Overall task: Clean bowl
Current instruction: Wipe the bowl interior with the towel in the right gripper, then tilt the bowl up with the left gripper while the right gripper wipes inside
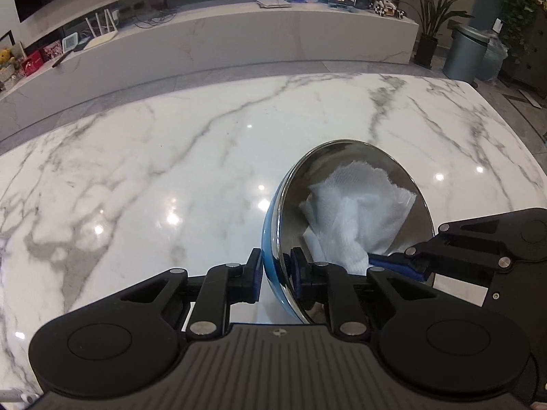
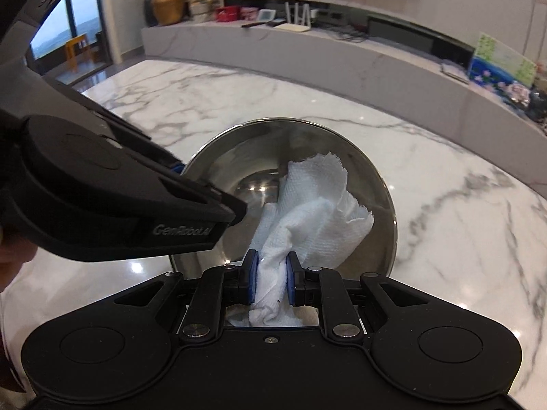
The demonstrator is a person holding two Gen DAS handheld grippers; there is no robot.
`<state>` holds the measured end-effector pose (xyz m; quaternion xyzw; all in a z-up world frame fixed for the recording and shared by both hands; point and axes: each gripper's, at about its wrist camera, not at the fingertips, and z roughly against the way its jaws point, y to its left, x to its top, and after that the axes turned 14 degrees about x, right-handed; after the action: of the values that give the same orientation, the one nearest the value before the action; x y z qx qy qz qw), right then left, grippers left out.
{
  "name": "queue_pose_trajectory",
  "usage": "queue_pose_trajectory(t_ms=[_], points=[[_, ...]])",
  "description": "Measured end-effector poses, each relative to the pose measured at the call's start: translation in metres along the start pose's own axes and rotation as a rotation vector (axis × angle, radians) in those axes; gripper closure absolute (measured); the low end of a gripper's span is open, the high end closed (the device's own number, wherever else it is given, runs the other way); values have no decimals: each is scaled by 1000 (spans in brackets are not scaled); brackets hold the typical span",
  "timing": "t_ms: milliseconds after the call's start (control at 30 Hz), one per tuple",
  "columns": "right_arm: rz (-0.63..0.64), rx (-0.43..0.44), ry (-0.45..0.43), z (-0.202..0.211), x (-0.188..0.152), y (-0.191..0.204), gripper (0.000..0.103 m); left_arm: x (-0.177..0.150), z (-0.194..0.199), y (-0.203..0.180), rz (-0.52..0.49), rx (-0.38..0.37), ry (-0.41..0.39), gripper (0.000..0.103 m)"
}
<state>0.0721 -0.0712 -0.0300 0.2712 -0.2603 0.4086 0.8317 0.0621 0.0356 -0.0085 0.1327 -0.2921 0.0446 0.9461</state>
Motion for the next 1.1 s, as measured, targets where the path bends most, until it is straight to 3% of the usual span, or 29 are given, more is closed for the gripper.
queue_pose_trajectory(t_ms=[200,267,367,400,600,833,967,1100], points=[[65,-7,35,2,-1,2,88,2,2,-10,-68,28,-43,87],[140,-45,59,2,-4,9,89,3,2,-13,-89,40,-53,86],[347,-202,108,-2,-13,23,89,4,2,-18,-105,57,-66,87],[356,-212,111,-1,-14,23,89,4,2,-19,-108,59,-70,87],[327,-199,106,4,-15,13,89,3,2,-20,-100,38,-85,87],[236,-154,100,8,-12,-1,89,-1,-6,-12,-23,-55,6,66],[189,-125,88,10,-11,-7,89,-5,-13,-14,-18,-107,75,66],[146,-94,65,13,-11,-13,89,-7,-14,-17,-27,-136,82,79]])
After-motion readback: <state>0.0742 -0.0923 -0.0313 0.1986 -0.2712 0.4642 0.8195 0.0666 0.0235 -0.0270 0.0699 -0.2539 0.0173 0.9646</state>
